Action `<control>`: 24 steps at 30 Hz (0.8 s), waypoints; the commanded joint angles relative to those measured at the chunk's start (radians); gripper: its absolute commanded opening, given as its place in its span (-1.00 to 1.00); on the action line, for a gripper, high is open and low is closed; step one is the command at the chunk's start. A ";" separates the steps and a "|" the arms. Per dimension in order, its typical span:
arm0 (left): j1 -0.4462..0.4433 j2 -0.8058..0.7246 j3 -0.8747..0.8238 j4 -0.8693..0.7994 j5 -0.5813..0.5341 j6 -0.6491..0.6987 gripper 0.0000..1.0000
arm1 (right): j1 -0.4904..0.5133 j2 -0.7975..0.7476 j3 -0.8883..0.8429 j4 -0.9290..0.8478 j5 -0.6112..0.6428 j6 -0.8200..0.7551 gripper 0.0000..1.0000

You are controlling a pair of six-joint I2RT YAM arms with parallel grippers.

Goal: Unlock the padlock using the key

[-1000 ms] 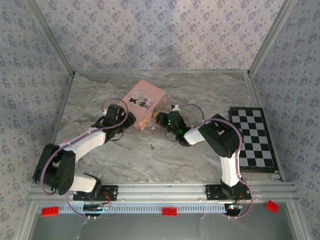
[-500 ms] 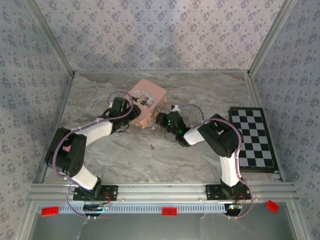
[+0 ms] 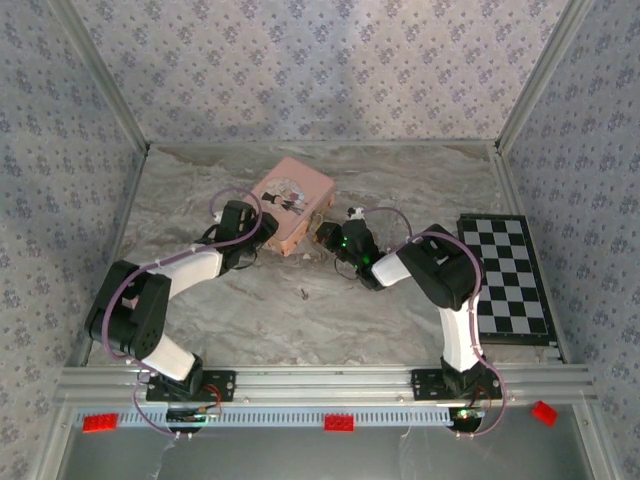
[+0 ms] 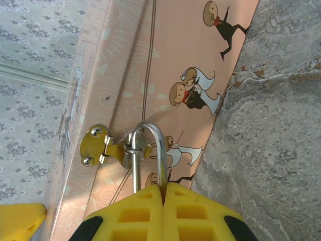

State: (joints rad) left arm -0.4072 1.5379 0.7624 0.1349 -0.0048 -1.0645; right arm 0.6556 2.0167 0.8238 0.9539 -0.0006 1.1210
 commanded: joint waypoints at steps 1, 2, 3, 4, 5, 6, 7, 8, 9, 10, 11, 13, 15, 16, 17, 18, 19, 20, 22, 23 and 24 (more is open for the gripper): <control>0.004 0.037 -0.043 -0.161 -0.044 -0.002 0.25 | -0.018 0.023 0.035 0.060 0.037 0.055 -1.00; 0.005 0.038 -0.043 -0.159 -0.045 0.000 0.25 | -0.015 0.030 0.041 0.068 0.040 0.070 -1.00; 0.004 0.038 -0.043 -0.158 -0.045 0.000 0.25 | -0.014 0.036 0.047 0.078 0.043 0.081 -1.00; 0.004 0.039 -0.043 -0.158 -0.045 0.001 0.25 | -0.010 0.044 0.054 0.089 0.045 0.090 -1.00; 0.004 0.041 -0.043 -0.156 -0.045 0.001 0.24 | -0.006 0.051 0.062 0.096 0.048 0.099 -1.00; 0.003 0.042 -0.041 -0.156 -0.044 0.001 0.24 | -0.002 0.054 0.068 0.098 0.050 0.104 -1.00; 0.003 0.044 -0.041 -0.156 -0.045 0.001 0.24 | 0.002 0.057 0.076 0.101 0.056 0.107 -1.00; 0.002 0.044 -0.041 -0.156 -0.045 0.003 0.24 | 0.007 0.057 0.080 0.103 0.066 0.108 -1.00; 0.002 0.044 -0.041 -0.156 -0.046 0.002 0.24 | 0.010 0.057 0.084 0.102 0.076 0.108 -1.00; 0.002 0.044 -0.043 -0.156 -0.047 0.002 0.24 | 0.012 0.056 0.084 0.100 0.086 0.110 -1.00; 0.003 0.042 -0.043 -0.156 -0.048 0.001 0.24 | 0.013 0.056 0.085 0.101 0.097 0.113 -1.00; 0.002 0.040 -0.047 -0.155 -0.049 -0.002 0.24 | 0.013 0.056 0.087 0.105 0.111 0.115 -1.00; 0.002 0.038 -0.048 -0.155 -0.050 -0.002 0.24 | 0.009 0.056 0.090 0.097 0.118 0.112 -1.00; 0.002 0.037 -0.050 -0.153 -0.051 -0.002 0.24 | 0.003 0.053 0.090 0.092 0.123 0.109 -1.00; 0.002 0.036 -0.051 -0.150 -0.051 -0.002 0.24 | -0.003 0.053 0.091 0.091 0.126 0.103 -1.00; 0.002 0.035 -0.051 -0.148 -0.050 -0.001 0.24 | -0.009 0.051 0.091 0.086 0.128 0.099 -1.00; 0.002 0.035 -0.052 -0.146 -0.049 0.001 0.24 | -0.016 0.048 0.093 0.083 0.127 0.092 -1.00; 0.002 0.033 -0.055 -0.138 -0.044 0.006 0.25 | -0.024 0.045 0.093 0.082 0.127 0.084 -1.00; 0.002 0.027 -0.065 -0.108 -0.032 0.019 0.26 | -0.036 0.035 0.098 0.064 0.127 0.066 -1.00; -0.002 0.022 -0.067 -0.107 -0.035 0.022 0.27 | -0.042 0.031 0.102 0.054 0.125 0.054 -1.00; -0.005 0.021 -0.068 -0.106 -0.037 0.024 0.28 | -0.045 0.025 0.104 0.044 0.124 0.045 -1.00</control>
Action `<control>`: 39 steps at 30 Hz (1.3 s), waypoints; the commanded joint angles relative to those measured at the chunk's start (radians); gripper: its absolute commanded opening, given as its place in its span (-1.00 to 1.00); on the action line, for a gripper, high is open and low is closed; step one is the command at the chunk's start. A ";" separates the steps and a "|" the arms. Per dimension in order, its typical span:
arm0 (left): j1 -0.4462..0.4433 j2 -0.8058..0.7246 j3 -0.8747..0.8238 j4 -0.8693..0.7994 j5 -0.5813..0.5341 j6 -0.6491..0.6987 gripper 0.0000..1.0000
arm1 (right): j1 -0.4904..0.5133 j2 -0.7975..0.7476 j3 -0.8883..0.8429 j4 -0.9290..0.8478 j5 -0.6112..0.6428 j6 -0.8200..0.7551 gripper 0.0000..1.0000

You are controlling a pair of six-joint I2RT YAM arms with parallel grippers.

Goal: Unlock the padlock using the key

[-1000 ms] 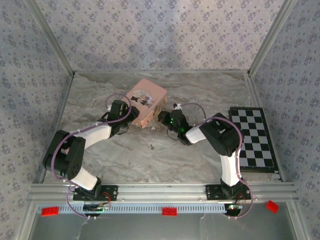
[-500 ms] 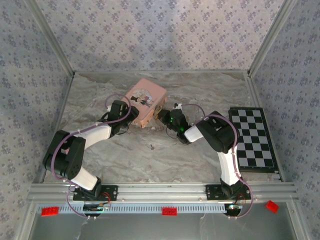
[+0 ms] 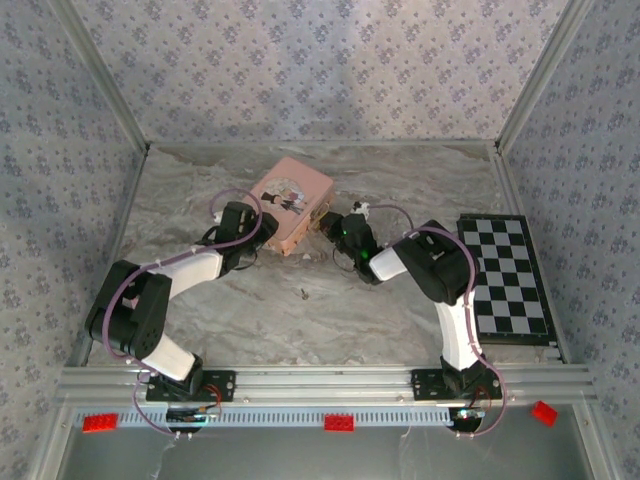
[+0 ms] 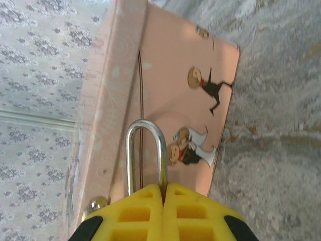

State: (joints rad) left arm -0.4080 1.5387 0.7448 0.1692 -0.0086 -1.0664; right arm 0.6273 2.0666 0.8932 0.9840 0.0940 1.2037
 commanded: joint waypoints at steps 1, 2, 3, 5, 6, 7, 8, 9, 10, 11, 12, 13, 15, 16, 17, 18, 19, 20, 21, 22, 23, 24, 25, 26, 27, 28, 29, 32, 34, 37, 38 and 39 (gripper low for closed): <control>-0.005 0.020 -0.050 -0.136 -0.031 0.030 0.29 | -0.020 -0.032 0.037 0.003 0.027 -0.046 -1.00; -0.007 0.020 -0.050 -0.134 -0.030 0.033 0.29 | -0.023 -0.041 0.035 -0.005 0.029 -0.055 -1.00; -0.008 0.020 -0.048 -0.132 -0.028 0.035 0.30 | -0.027 -0.045 0.033 -0.009 0.028 -0.062 -1.00; -0.008 0.010 -0.071 -0.063 -0.002 0.051 0.34 | -0.039 -0.058 0.020 -0.012 0.016 -0.067 -1.00; -0.009 -0.012 -0.107 0.014 0.010 0.054 0.37 | -0.043 -0.072 0.002 -0.012 0.013 -0.073 -1.00; -0.011 -0.034 -0.145 0.080 0.018 0.059 0.40 | -0.048 -0.088 -0.016 -0.023 0.009 -0.080 -1.00; -0.012 -0.063 -0.173 0.122 0.019 0.069 0.43 | -0.051 -0.110 -0.034 -0.039 -0.003 -0.099 -1.00; -0.012 -0.088 -0.184 0.126 0.023 0.086 0.45 | -0.054 -0.137 -0.057 -0.056 -0.014 -0.121 -1.00; -0.012 -0.108 -0.187 0.136 0.033 0.111 0.47 | -0.055 -0.161 -0.076 -0.074 -0.026 -0.140 -1.00; -0.012 -0.130 -0.196 0.162 0.054 0.141 0.50 | -0.057 -0.188 -0.096 -0.097 -0.047 -0.160 -1.00; -0.012 -0.154 -0.207 0.198 0.086 0.174 0.53 | -0.059 -0.215 -0.114 -0.119 -0.070 -0.179 -1.00; -0.011 -0.173 -0.222 0.241 0.121 0.205 0.55 | -0.061 -0.237 -0.129 -0.141 -0.093 -0.194 -1.00; -0.009 -0.230 -0.239 0.256 0.172 0.256 0.59 | -0.063 -0.291 -0.170 -0.183 -0.140 -0.216 -1.00; -0.008 -0.257 -0.245 0.249 0.184 0.274 0.80 | -0.061 -0.313 -0.193 -0.191 -0.153 -0.225 -1.00; -0.009 -0.291 -0.257 0.238 0.194 0.295 0.99 | -0.056 -0.339 -0.218 -0.203 -0.166 -0.234 -1.00; -0.009 -0.328 -0.271 0.221 0.194 0.313 1.00 | -0.050 -0.362 -0.239 -0.221 -0.182 -0.244 -1.00; -0.009 -0.363 -0.288 0.209 0.194 0.323 1.00 | -0.044 -0.379 -0.256 -0.232 -0.196 -0.251 -1.00; -0.009 -0.402 -0.308 0.198 0.189 0.336 1.00 | -0.034 -0.395 -0.273 -0.240 -0.213 -0.259 -1.00; -0.009 -0.452 -0.331 0.184 0.184 0.344 1.00 | -0.022 -0.409 -0.290 -0.244 -0.225 -0.260 -1.00; -0.009 -0.493 -0.354 0.175 0.179 0.348 1.00 | -0.011 -0.421 -0.306 -0.246 -0.229 -0.261 -1.00; -0.008 -0.543 -0.384 0.167 0.168 0.347 1.00 | 0.006 -0.434 -0.320 -0.255 -0.223 -0.260 -1.00; -0.008 -0.593 -0.412 0.160 0.160 0.343 1.00 | 0.025 -0.447 -0.334 -0.266 -0.210 -0.255 -1.00; -0.008 -0.637 -0.438 0.158 0.154 0.340 1.00 | 0.042 -0.452 -0.344 -0.269 -0.201 -0.252 -1.00; -0.008 -0.687 -0.465 0.158 0.148 0.336 1.00 | 0.060 -0.456 -0.354 -0.266 -0.193 -0.252 -1.00; -0.008 -0.732 -0.494 0.153 0.138 0.328 1.00 | 0.080 -0.457 -0.363 -0.261 -0.186 -0.250 -1.00; -0.008 -0.773 -0.512 0.144 0.125 0.321 1.00 | 0.094 -0.456 -0.369 -0.257 -0.179 -0.249 -1.00; -0.008 -0.816 -0.531 0.134 0.116 0.315 1.00 | 0.110 -0.451 -0.375 -0.251 -0.173 -0.245 -1.00; -0.008 -0.905 -0.564 0.107 0.103 0.309 1.00 | 0.132 -0.418 -0.387 -0.205 -0.194 -0.230 -1.00; -0.008 -0.937 -0.578 0.096 0.094 0.305 1.00 | 0.139 -0.390 -0.390 -0.166 -0.219 -0.215 -1.00; -0.008 -0.948 -0.584 0.093 0.085 0.302 1.00 | 0.146 -0.352 -0.390 -0.148 -0.243 -0.195 -1.00; -0.007 -0.943 -0.582 0.094 0.084 0.301 1.00 | 0.150 -0.342 -0.394 -0.145 -0.242 -0.194 -1.00; -0.008 -0.935 -0.580 0.096 0.085 0.302 1.00 | 0.152 -0.334 -0.400 -0.140 -0.237 -0.192 -1.00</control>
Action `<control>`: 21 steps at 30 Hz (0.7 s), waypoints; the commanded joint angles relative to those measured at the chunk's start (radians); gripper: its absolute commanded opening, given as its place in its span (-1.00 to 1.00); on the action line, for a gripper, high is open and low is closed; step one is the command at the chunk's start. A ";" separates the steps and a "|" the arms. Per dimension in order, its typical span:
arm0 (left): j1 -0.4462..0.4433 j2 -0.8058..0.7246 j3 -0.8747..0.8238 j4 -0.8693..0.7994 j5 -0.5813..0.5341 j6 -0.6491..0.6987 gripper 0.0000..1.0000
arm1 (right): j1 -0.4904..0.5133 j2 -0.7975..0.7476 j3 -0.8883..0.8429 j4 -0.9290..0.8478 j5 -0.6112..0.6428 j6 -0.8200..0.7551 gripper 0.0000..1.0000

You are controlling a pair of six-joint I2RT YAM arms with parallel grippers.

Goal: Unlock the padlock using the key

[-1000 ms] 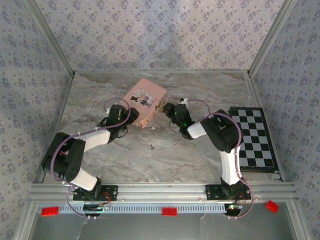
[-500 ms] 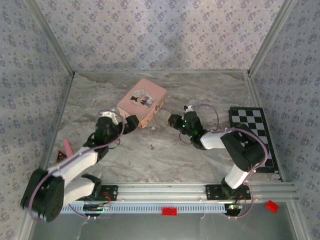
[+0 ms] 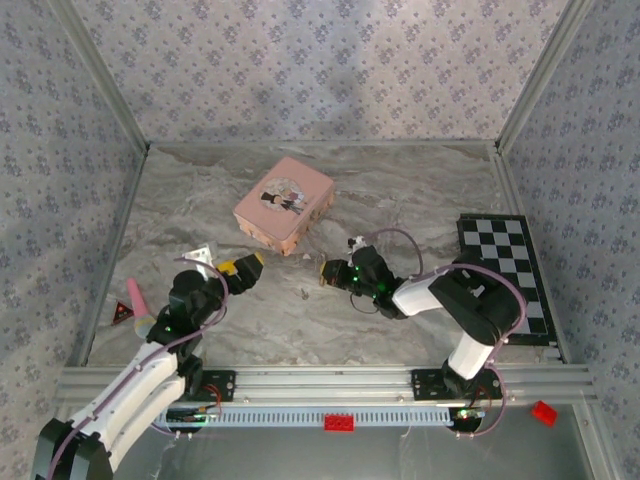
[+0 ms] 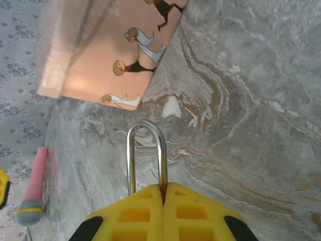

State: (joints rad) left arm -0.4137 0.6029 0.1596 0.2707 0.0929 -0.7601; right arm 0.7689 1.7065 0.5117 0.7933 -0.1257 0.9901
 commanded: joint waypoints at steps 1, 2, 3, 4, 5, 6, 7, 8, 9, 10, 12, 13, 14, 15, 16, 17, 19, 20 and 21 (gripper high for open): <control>-0.002 0.007 0.008 -0.004 -0.016 -0.004 1.00 | 0.011 0.033 -0.024 0.057 -0.017 0.027 -1.00; -0.002 0.013 0.009 -0.003 -0.015 -0.005 1.00 | 0.010 0.040 -0.032 0.066 -0.017 0.033 -1.00; -0.002 0.020 0.012 -0.002 -0.015 -0.004 1.00 | 0.010 0.046 -0.040 0.076 -0.015 0.038 -1.00; -0.002 0.024 0.012 0.001 -0.013 -0.002 1.00 | 0.009 0.051 -0.049 0.083 -0.014 0.045 -1.00; -0.002 0.030 0.013 0.002 -0.012 -0.002 1.00 | 0.008 0.053 -0.056 0.086 -0.011 0.050 -1.00; -0.002 0.033 0.015 0.002 -0.012 -0.002 1.00 | 0.006 0.055 -0.067 0.089 -0.004 0.057 -1.00; -0.001 0.036 0.017 0.002 -0.012 -0.001 1.00 | 0.003 0.055 -0.080 0.092 0.001 0.065 -1.00; -0.002 0.040 0.018 0.003 -0.012 -0.001 1.00 | 0.000 0.054 -0.091 0.101 0.008 0.069 -0.99; -0.002 0.041 0.017 0.005 -0.012 -0.002 1.00 | -0.004 0.054 -0.103 0.107 0.010 0.070 -0.97; -0.002 0.044 0.017 0.005 -0.012 -0.001 1.00 | -0.007 0.052 -0.113 0.109 0.012 0.073 -0.94; -0.002 0.045 0.018 0.007 -0.012 -0.002 1.00 | -0.015 0.046 -0.126 0.109 0.012 0.072 -0.86; -0.002 0.047 0.019 0.007 -0.012 -0.002 1.00 | -0.017 0.041 -0.133 0.109 0.014 0.073 -0.82; -0.001 0.047 0.017 0.007 -0.013 -0.001 1.00 | -0.019 0.036 -0.137 0.105 0.015 0.069 -0.80; -0.002 0.049 0.018 0.007 -0.014 -0.002 1.00 | -0.021 0.028 -0.140 0.098 0.015 0.066 -0.75; -0.002 0.050 0.018 0.007 -0.015 -0.001 1.00 | -0.024 0.018 -0.142 0.091 0.017 0.062 -0.69; -0.002 0.051 0.018 0.006 -0.015 -0.001 1.00 | -0.026 0.009 -0.145 0.083 0.018 0.056 -0.63; -0.002 0.053 0.020 0.007 -0.016 -0.003 1.00 | -0.033 -0.017 -0.146 0.051 0.020 0.042 -0.50; -0.002 0.054 0.020 0.007 -0.016 -0.004 1.00 | -0.034 -0.030 -0.147 0.035 0.023 0.034 -0.45; -0.002 0.054 0.021 0.006 -0.016 -0.002 1.00 | -0.037 -0.045 -0.145 0.015 0.024 0.023 -0.40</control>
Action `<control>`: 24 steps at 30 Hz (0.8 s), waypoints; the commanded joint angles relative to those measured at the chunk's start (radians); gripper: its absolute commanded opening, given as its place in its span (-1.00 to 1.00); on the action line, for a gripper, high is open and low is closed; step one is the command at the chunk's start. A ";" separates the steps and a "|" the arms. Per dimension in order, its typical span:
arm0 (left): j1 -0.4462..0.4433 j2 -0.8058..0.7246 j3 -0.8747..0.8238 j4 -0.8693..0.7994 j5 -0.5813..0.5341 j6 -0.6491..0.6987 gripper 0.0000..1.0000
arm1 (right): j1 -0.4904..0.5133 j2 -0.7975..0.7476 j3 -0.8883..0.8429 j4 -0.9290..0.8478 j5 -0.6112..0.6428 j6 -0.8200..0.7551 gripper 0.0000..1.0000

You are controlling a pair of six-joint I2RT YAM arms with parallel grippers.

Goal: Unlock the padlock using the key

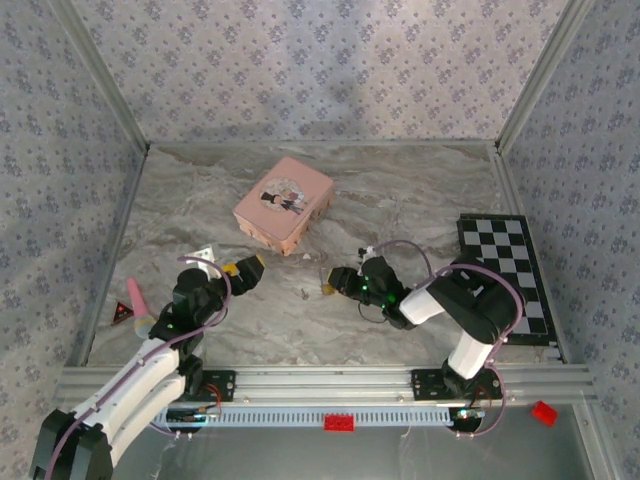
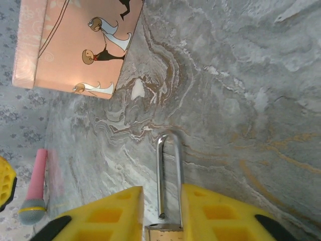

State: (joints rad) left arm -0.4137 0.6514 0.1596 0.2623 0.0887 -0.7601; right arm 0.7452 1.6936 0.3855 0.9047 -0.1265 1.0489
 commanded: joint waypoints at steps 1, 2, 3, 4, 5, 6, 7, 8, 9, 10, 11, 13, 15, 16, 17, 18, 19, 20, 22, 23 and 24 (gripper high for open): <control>-0.002 0.005 0.021 0.013 -0.011 -0.002 1.00 | -0.016 -0.052 -0.020 -0.119 0.028 -0.045 -0.36; -0.002 0.007 0.022 0.012 -0.013 -0.003 1.00 | -0.018 -0.071 -0.020 -0.138 0.032 -0.054 -0.32; -0.002 0.005 0.021 0.012 -0.014 -0.003 1.00 | -0.022 -0.095 -0.020 -0.168 0.037 -0.069 -0.29; -0.002 0.005 0.022 0.011 -0.014 -0.003 1.00 | -0.026 -0.125 -0.019 -0.197 0.045 -0.085 -0.26; -0.002 0.005 0.023 0.009 -0.015 -0.004 1.00 | -0.028 -0.155 -0.016 -0.239 0.056 -0.102 -0.24; -0.002 0.004 0.026 0.004 -0.017 -0.002 1.00 | -0.031 -0.193 -0.011 -0.292 0.070 -0.125 -0.21; -0.002 0.003 0.031 -0.005 -0.020 -0.001 1.00 | -0.034 -0.237 0.000 -0.356 0.084 -0.160 -0.19; -0.002 0.001 0.039 -0.017 -0.026 -0.001 1.00 | -0.034 -0.276 0.015 -0.421 0.101 -0.190 -0.17; -0.002 0.001 0.054 -0.043 -0.037 0.004 1.00 | -0.034 -0.324 0.037 -0.504 0.123 -0.239 -0.16; -0.002 -0.001 0.076 -0.080 -0.051 0.016 1.00 | -0.033 -0.371 0.063 -0.588 0.149 -0.289 -0.15; -0.002 -0.003 0.102 -0.124 -0.073 0.035 1.00 | -0.033 -0.411 0.085 -0.661 0.175 -0.332 -0.14; -0.001 -0.011 0.167 -0.250 -0.163 0.076 1.00 | -0.033 -0.504 0.131 -0.808 0.247 -0.430 -0.12; -0.003 -0.020 0.223 -0.329 -0.237 0.136 1.00 | -0.034 -0.581 0.161 -0.907 0.322 -0.513 -0.12; -0.004 -0.021 0.247 -0.352 -0.258 0.184 1.00 | -0.035 -0.623 0.170 -0.937 0.357 -0.559 -0.12; -0.006 -0.021 0.265 -0.367 -0.284 0.218 1.00 | -0.037 -0.656 0.173 -0.952 0.384 -0.612 -0.11; -0.007 -0.017 0.288 -0.392 -0.327 0.243 1.00 | -0.039 -0.693 0.176 -0.964 0.422 -0.662 -0.11; -0.007 -0.012 0.308 -0.413 -0.371 0.264 1.00 | -0.043 -0.728 0.177 -0.973 0.463 -0.708 -0.11; -0.007 -0.008 0.322 -0.425 -0.414 0.284 1.00 | -0.046 -0.756 0.177 -0.976 0.492 -0.746 -0.11; -0.007 -0.004 0.345 -0.434 -0.513 0.324 1.00 | -0.062 -0.813 0.178 -0.980 0.555 -0.819 0.01; -0.007 -0.005 0.344 -0.419 -0.562 0.340 1.00 | -0.072 -0.830 0.176 -0.979 0.591 -0.849 0.14; -0.006 0.000 0.330 -0.378 -0.627 0.345 1.00 | -0.084 -0.844 0.173 -0.977 0.641 -0.871 0.33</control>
State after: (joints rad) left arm -0.4156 0.6434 0.4767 -0.0929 -0.3309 -0.5056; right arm 0.6853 0.8871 0.5461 0.0036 0.3313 0.3489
